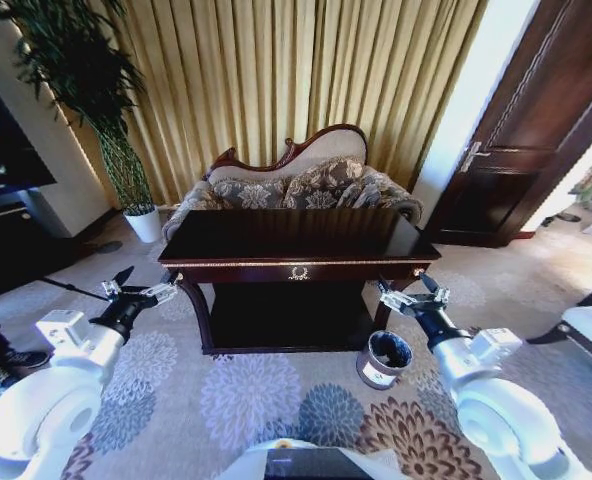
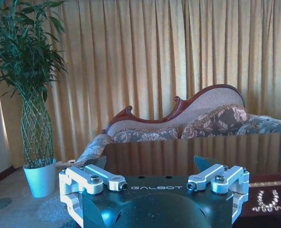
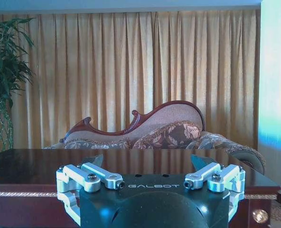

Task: Move to the front of the table and place the trash on the table into the trash bin.

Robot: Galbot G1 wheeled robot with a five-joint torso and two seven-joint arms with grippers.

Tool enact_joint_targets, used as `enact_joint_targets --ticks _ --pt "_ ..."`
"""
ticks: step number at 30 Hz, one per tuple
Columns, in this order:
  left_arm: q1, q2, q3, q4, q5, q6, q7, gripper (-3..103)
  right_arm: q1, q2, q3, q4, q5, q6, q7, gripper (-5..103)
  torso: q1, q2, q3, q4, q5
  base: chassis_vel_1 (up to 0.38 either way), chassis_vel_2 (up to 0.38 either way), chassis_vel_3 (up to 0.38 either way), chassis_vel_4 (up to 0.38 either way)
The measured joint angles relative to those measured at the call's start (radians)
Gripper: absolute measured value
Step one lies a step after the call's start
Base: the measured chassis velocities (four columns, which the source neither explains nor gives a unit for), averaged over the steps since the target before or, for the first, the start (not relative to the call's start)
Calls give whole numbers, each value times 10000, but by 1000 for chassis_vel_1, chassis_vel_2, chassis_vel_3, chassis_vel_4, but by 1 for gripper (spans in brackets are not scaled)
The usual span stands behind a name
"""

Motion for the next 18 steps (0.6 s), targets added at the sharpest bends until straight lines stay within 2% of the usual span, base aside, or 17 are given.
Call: enact_joint_targets --ticks 18 --pt "-13 -36 55 0 12 -3 39 100 -5 -3 8 5 -6 0 6 100 0 0 0 -2 0 163 -159 -162 161"
